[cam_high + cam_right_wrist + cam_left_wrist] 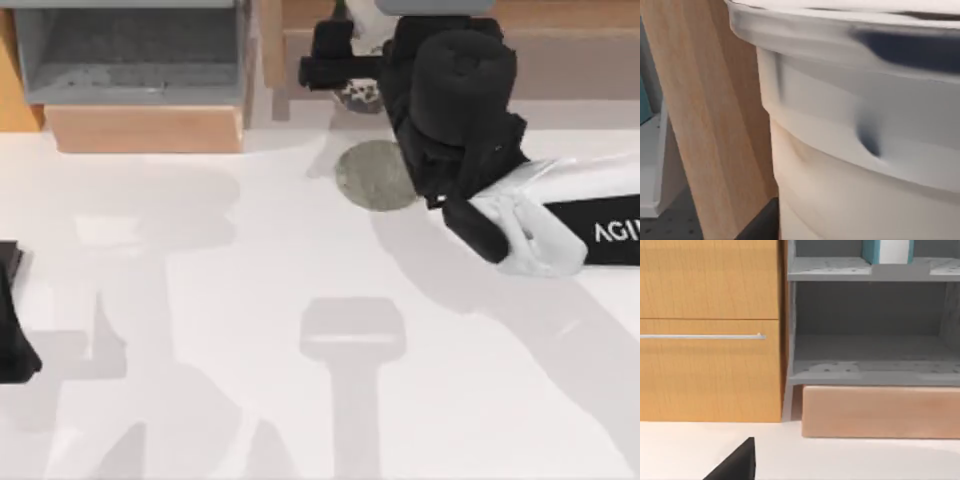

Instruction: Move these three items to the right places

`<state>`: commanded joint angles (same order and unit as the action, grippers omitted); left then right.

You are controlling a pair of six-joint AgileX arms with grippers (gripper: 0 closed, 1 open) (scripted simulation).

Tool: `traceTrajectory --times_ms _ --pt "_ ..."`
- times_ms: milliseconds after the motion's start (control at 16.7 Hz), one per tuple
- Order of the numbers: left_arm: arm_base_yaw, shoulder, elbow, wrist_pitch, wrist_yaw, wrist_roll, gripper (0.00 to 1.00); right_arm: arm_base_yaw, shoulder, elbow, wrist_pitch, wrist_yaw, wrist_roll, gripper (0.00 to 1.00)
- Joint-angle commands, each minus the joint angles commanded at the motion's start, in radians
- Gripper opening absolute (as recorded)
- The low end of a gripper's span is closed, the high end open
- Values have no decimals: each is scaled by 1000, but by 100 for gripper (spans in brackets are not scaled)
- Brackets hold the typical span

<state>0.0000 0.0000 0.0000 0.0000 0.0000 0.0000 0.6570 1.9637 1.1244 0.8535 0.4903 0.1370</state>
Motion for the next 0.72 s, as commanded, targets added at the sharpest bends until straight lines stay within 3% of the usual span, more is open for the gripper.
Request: traceTrajectory --times_ms 300,720 --pt "0 0 0 0 0 0 100 117 169 48 113 97 7 0" --pt "0 0 0 0 0 0 100 15 315 82 210 182 -110 0"
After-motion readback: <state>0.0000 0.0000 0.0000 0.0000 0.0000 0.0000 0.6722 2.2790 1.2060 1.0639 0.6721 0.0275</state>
